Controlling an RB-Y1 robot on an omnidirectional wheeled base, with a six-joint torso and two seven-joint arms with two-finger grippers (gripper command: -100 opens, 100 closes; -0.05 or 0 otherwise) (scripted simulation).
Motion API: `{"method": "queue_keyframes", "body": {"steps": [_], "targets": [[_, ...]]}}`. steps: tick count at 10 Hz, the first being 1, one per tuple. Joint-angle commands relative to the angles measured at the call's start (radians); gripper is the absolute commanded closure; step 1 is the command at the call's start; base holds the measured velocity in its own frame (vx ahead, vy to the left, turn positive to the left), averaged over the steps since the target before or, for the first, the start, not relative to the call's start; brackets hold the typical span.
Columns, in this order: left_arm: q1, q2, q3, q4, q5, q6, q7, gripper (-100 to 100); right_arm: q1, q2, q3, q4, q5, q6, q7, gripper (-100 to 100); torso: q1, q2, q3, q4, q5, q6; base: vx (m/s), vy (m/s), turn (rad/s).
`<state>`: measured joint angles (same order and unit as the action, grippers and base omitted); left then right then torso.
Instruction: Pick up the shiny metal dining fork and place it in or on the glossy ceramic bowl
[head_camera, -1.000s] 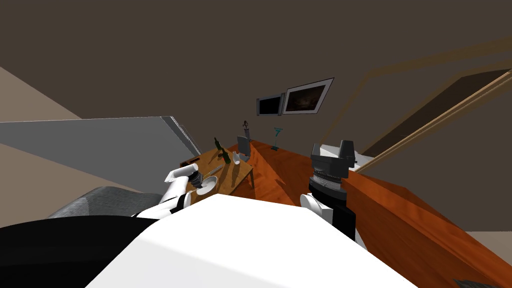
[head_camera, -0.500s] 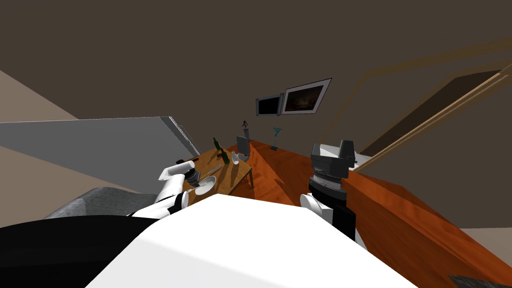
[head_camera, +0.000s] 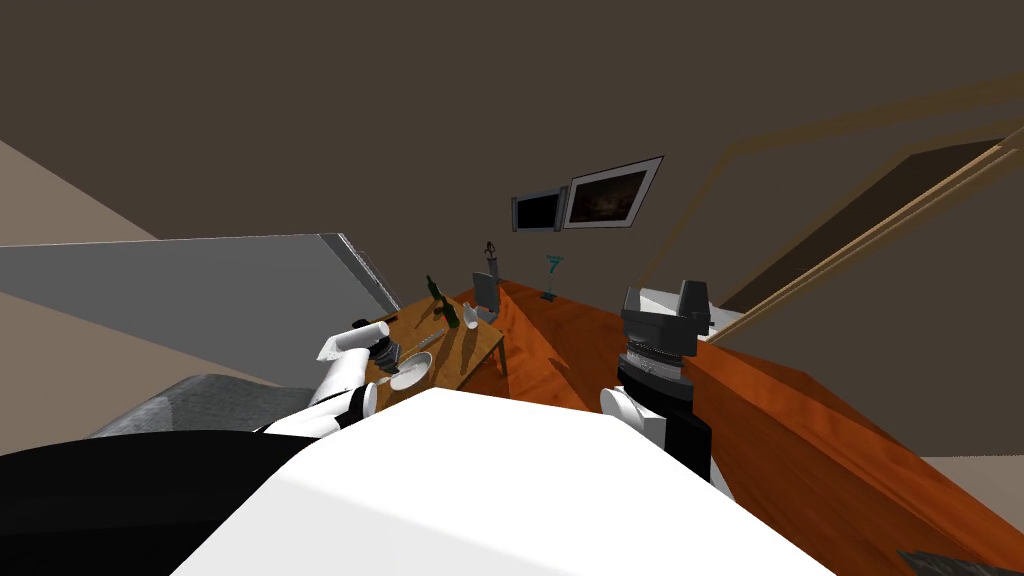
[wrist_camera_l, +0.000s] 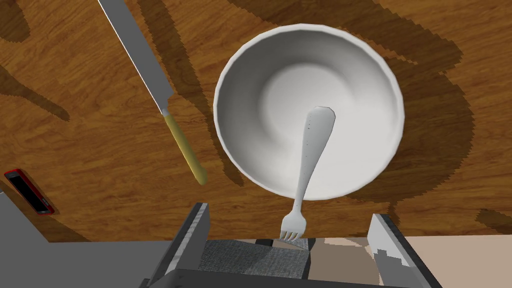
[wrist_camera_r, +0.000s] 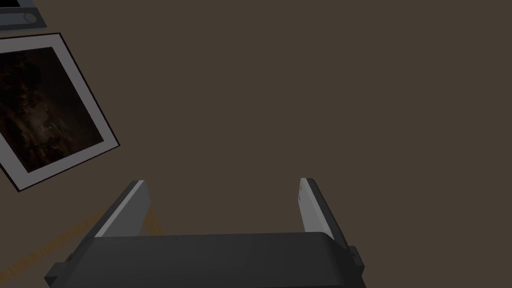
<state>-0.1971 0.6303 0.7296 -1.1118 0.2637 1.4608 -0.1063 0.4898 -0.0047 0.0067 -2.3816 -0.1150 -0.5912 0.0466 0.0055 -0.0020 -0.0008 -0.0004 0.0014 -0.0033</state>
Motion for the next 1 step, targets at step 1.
{"method": "queue_keyframes", "body": {"steps": [1], "targets": [[0.000,0.000,0.000,0.000,0.000,0.000,0.000,0,0.000,0.000,0.000,0.000,0.000,0.000,0.000,0,0.000,0.000,0.000,0.000,0.000,0.000,0.000,0.000,0.000]]}}
